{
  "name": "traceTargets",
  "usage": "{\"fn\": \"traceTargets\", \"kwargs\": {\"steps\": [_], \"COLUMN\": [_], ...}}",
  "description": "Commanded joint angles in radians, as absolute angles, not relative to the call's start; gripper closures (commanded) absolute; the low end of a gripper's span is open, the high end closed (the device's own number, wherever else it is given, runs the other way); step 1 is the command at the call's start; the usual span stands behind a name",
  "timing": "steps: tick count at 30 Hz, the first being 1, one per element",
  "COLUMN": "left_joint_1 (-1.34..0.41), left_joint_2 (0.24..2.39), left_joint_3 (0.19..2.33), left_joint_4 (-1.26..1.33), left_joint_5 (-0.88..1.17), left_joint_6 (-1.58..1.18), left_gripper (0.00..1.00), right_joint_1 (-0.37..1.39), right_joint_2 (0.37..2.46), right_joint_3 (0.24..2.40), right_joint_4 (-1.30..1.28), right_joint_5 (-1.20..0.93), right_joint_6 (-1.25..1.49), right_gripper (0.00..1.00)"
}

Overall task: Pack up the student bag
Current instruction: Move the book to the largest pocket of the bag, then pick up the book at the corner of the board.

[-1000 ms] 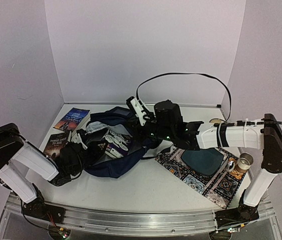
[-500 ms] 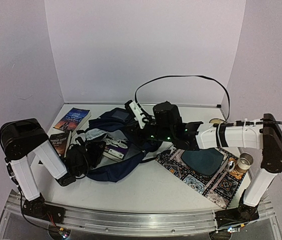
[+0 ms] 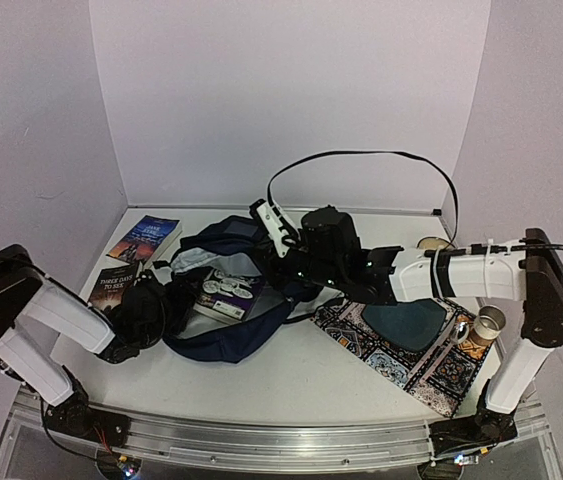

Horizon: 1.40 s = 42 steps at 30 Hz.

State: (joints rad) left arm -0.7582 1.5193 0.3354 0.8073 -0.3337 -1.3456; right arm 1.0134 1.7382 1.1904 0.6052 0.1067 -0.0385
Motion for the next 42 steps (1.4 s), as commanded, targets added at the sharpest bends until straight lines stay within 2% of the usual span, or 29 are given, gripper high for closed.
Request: {"fn": "traceTargets", "kwargs": {"steps": [1,6,10,16,28,42], "left_joint_1": [-0.755,-0.755,-0.753,-0.715,-0.454,-0.424], "left_joint_2": [1.374,1.234,1.117,1.053,1.447,1.817], "left_joint_3": [0.378,0.427,0.49,0.575,0.791,0.976], "left_joint_4": [0.512,0.214,-0.092,-0.341,-0.33,-0.331], "left_joint_5": [-0.405,-0.444,-0.55,-0.726,-0.675,-0.769], "left_joint_6": [-1.277,-1.187,-1.114,-0.981,-0.628,-0.52], "left_gripper": [0.2,0.16,0.15,0.11,0.05,0.06], "right_joint_1": [1.008,1.008,1.006,1.003,0.999,0.997], "right_joint_2": [1.704,1.709,1.709,1.713,1.702,1.698], "right_joint_3": [1.273,1.272,1.27,1.268,1.263,1.264], "right_joint_4": [0.749,0.748,0.748,0.747,0.748,0.748], "right_joint_5": [0.18,0.186,0.188,0.182,0.16,0.158], "right_joint_6": [-0.066,-0.061,-0.06,-0.04,-0.015,-0.015], "right_gripper": [1.0,1.0,1.0,1.0,1.0,1.0]}}
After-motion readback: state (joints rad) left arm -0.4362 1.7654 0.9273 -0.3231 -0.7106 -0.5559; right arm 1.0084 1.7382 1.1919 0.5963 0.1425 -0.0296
